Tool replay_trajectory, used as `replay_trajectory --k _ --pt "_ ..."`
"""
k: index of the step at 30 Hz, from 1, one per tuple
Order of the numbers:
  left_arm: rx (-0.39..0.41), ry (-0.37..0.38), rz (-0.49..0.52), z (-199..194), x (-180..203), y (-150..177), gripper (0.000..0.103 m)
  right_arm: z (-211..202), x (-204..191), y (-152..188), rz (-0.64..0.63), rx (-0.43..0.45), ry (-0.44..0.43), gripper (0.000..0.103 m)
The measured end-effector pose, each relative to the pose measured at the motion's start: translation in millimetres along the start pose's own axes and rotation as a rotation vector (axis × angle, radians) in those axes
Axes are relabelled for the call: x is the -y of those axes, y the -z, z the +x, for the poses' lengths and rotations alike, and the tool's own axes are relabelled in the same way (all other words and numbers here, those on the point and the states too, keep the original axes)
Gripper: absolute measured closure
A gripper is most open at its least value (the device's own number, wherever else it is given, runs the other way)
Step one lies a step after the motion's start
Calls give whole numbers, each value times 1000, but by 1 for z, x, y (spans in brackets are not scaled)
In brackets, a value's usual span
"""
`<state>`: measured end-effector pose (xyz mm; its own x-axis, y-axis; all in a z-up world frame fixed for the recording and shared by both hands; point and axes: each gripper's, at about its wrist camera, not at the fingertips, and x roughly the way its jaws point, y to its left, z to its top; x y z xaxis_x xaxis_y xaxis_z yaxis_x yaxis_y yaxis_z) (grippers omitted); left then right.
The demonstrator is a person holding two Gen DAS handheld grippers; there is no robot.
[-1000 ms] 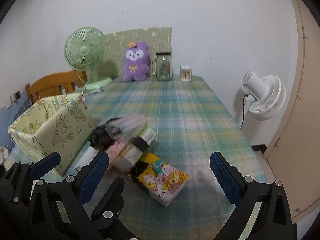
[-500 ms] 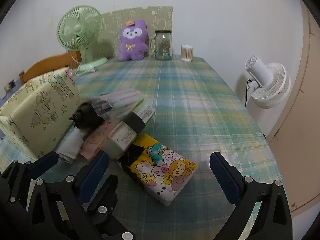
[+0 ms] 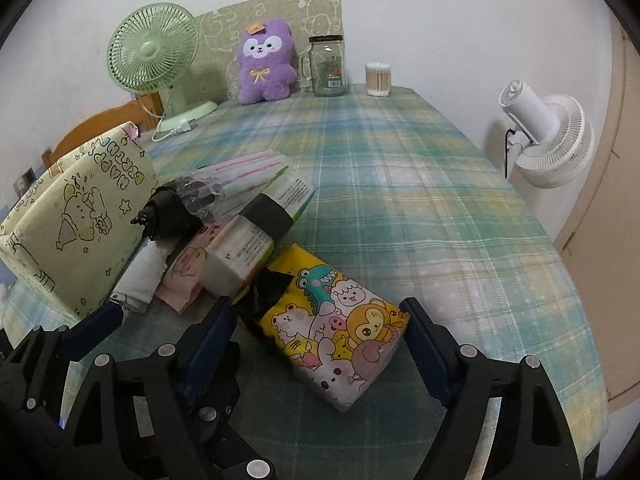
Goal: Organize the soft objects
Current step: 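Grasp the cartoon-printed tissue pack with the right tool and lift it, then grasp the green tissue pack with the left tool and lift it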
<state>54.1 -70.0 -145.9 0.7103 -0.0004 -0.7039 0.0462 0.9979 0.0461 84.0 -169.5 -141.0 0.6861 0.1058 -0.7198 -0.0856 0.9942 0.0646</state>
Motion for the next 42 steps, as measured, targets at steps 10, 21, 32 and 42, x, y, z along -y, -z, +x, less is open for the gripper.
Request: replay_trajectory --k 10,21,32,42 --pt "47 12 37 -10 20 -6 14 -21 22 0 33 51 50 19" --pt "69 28 55 0 42 -24 18 -24 52 -11 70 79 81 19" --pt "62 29 52 17 46 -38 23 -8 62 -27 68 88 79 19" --pt "-9 63 56 29 47 -39 45 5 64 -28 84 52 64 19"
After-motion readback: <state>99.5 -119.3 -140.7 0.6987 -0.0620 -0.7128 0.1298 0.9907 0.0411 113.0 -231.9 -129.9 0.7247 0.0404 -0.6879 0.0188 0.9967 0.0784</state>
